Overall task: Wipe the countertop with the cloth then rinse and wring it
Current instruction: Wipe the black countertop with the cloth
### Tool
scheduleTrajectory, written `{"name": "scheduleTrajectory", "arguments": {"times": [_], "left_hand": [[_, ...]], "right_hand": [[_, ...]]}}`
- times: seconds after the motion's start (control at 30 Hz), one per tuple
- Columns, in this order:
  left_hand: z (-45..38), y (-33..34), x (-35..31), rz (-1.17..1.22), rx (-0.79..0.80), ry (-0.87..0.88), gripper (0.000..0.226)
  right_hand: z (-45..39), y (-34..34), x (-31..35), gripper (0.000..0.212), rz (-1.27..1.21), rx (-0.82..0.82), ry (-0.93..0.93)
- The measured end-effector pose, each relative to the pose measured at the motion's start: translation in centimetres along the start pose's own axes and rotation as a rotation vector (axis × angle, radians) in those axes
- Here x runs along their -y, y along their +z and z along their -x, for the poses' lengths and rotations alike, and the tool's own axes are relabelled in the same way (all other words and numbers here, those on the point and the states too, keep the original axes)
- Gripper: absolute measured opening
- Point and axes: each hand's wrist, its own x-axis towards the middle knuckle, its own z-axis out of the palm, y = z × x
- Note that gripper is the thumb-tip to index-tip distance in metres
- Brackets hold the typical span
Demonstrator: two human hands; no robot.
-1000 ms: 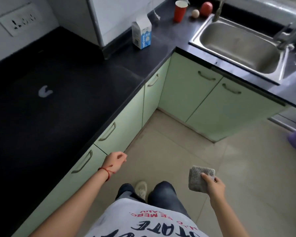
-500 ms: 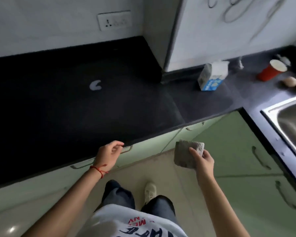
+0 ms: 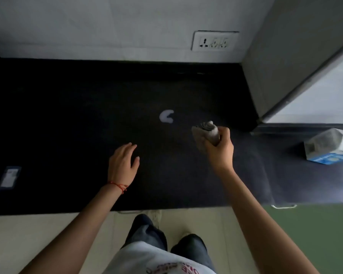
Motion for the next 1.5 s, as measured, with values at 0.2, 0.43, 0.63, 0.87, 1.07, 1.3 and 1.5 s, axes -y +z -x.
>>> {"name": "scheduleTrajectory", "arguments": {"times": [0.2,0.43,0.63,0.87,1.07,1.3,1.5], "left_hand": [[-5.2,1.2,2.9,-0.243,0.156,0.027,0.05],[-6.5,1.9,3.8,-0.278,0.188,0.089,0.053],[-6.7,2.4,3.9,-0.305,0.18,0.063,0.055],[-6.7,2.4,3.8,-0.284,0.154,0.065,0.054],[-6.8,2.3,3.7,-0.308,0.167,0.056,0.054],[-6.8,2.4,3.8,-0.316,0.159,0.046,0.054],[-7.0,2.4,3.8,-0.327,0.174,0.052,0.053]], "right_hand": [[-3.1,6.3,-1.0,0.05,0.53,0.232,-0.344],[-2.3,7.5,-4.3,0.064,0.805,0.367,-0.542],[-7.3,11.0,-2.6,0.06,0.777,0.432,-0.558],[-4.7,10.3,-3.4,0.058,0.661,0.434,-0.596],[-8.9,12.8,-1.8,0.055,0.672,0.433,-0.555],[-6.7,12.8,-2.5,0.06,0.658,0.542,-0.638],[-12.4,15.4,-0.6,0.055,0.688,0.454,-0.486]]}}
